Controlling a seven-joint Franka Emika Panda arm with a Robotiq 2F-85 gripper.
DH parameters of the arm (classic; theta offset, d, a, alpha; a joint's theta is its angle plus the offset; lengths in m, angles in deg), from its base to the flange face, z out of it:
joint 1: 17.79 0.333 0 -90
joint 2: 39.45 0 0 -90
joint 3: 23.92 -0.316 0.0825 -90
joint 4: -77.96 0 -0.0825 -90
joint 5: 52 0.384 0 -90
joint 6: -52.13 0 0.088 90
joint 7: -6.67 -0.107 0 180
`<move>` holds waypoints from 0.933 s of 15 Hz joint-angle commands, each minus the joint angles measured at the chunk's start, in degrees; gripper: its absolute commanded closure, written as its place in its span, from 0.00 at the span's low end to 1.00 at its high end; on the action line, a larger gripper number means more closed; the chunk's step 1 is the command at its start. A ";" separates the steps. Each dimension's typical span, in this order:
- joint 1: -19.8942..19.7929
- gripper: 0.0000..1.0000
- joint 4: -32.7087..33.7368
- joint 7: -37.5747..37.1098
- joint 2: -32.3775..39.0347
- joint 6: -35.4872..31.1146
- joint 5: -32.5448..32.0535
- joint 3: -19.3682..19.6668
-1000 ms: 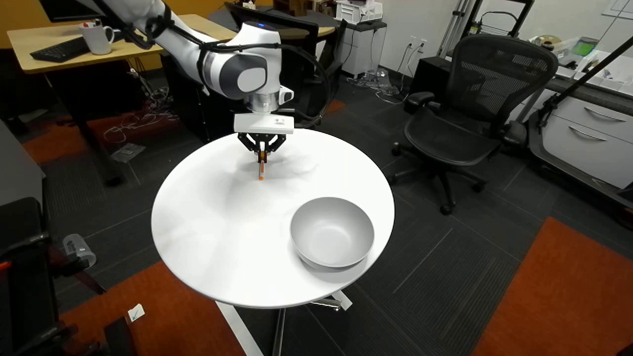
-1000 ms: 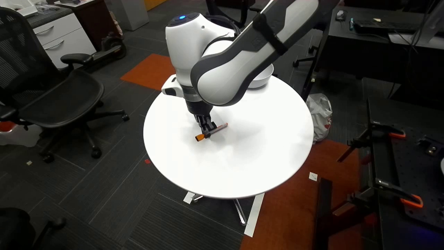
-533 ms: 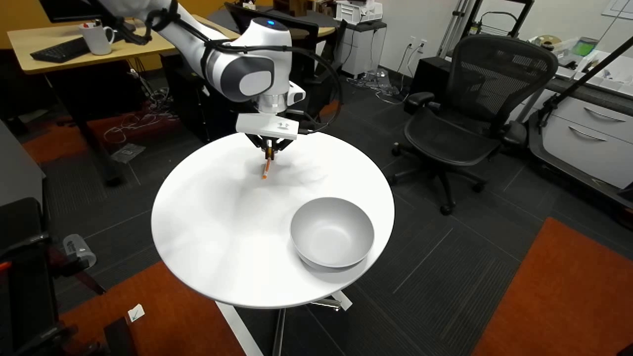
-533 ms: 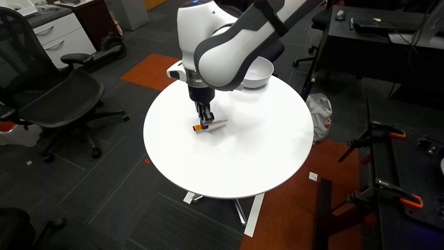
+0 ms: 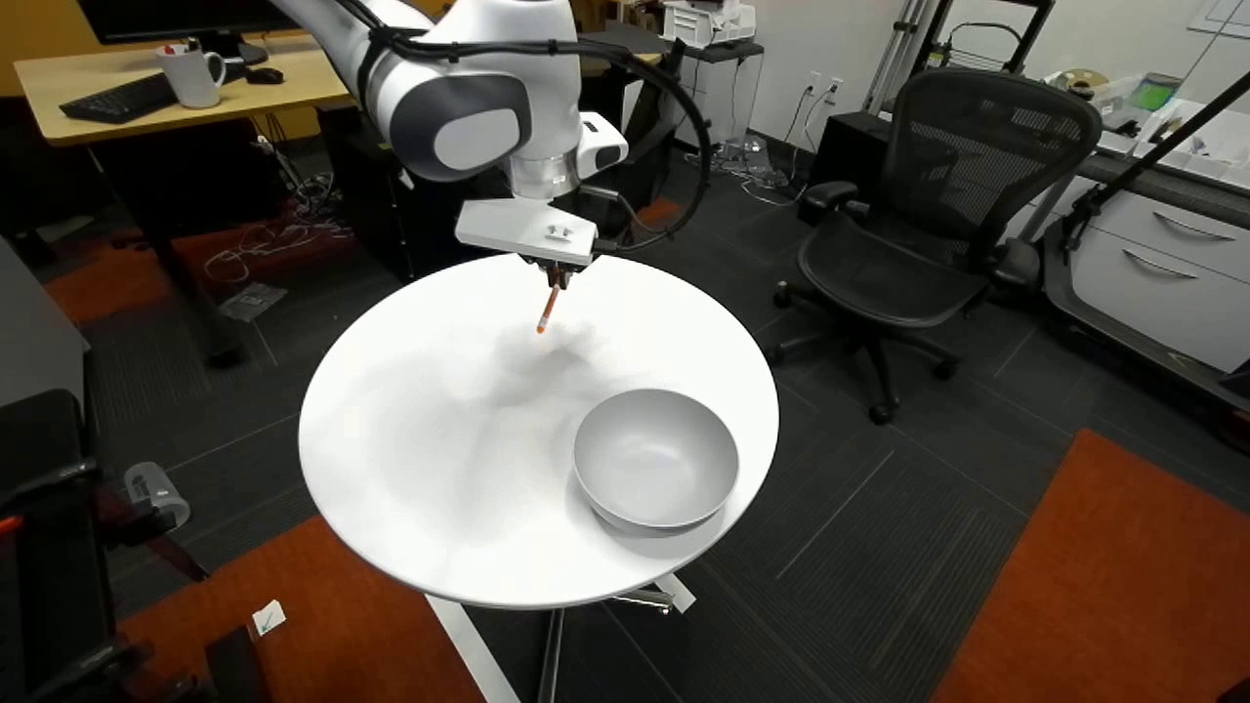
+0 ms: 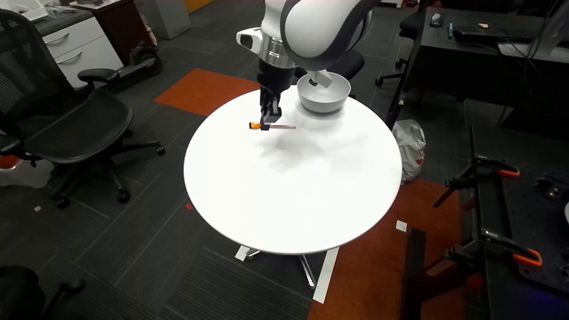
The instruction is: Put the thing on the table inside the bowl
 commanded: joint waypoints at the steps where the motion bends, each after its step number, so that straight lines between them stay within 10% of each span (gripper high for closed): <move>1: -2.55 0.97 -11.11 -1.62 -9.40 -5.66 3.31 -1.85; 14: -12.41 0.97 -20.01 0.25 -17.40 -17.64 23.28 -2.84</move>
